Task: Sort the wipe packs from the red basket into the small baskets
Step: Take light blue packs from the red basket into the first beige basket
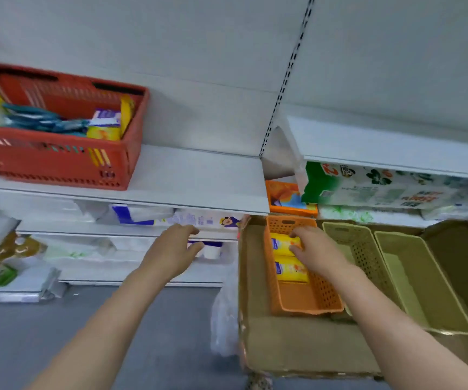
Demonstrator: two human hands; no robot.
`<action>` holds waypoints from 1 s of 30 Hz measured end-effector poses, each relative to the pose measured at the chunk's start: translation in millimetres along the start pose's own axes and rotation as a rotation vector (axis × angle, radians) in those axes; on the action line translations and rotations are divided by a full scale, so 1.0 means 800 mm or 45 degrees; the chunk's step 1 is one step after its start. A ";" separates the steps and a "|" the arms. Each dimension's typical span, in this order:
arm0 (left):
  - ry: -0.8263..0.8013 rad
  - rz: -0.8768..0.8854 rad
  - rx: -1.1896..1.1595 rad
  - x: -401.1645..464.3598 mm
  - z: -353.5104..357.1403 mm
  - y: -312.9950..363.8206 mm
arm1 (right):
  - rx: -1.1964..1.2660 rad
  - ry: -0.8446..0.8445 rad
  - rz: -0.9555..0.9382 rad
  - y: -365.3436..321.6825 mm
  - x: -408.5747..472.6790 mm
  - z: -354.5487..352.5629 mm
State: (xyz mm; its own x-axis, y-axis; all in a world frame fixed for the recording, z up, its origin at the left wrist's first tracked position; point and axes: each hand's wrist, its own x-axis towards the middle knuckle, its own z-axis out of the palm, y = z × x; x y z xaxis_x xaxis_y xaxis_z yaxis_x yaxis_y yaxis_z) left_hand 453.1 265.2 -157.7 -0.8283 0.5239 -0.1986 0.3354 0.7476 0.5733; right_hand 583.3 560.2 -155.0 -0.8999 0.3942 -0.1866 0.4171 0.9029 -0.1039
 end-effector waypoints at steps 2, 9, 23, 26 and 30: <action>0.125 0.109 0.113 -0.034 -0.059 -0.044 | 0.075 0.205 -0.081 -0.057 -0.032 -0.016; 0.451 0.133 0.347 -0.137 -0.213 -0.177 | 0.300 0.531 -0.288 -0.258 -0.091 -0.049; 0.744 0.073 0.449 -0.013 -0.353 -0.301 | 0.358 0.560 -0.602 -0.475 0.098 -0.098; 0.668 0.048 0.472 0.051 -0.388 -0.318 | 0.421 0.515 -0.599 -0.507 0.173 -0.106; 0.605 0.014 0.478 0.135 -0.427 -0.336 | 0.421 0.397 -0.606 -0.543 0.269 -0.119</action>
State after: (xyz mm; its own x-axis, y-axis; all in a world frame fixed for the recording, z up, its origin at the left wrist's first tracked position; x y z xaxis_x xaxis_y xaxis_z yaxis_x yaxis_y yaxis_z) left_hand 119.9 -18.7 -61.9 -0.9048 0.3573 0.2318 0.4087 0.8816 0.2361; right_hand 196.1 268.9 -57.0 -0.9698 0.0411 0.2404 -0.0629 0.9103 -0.4091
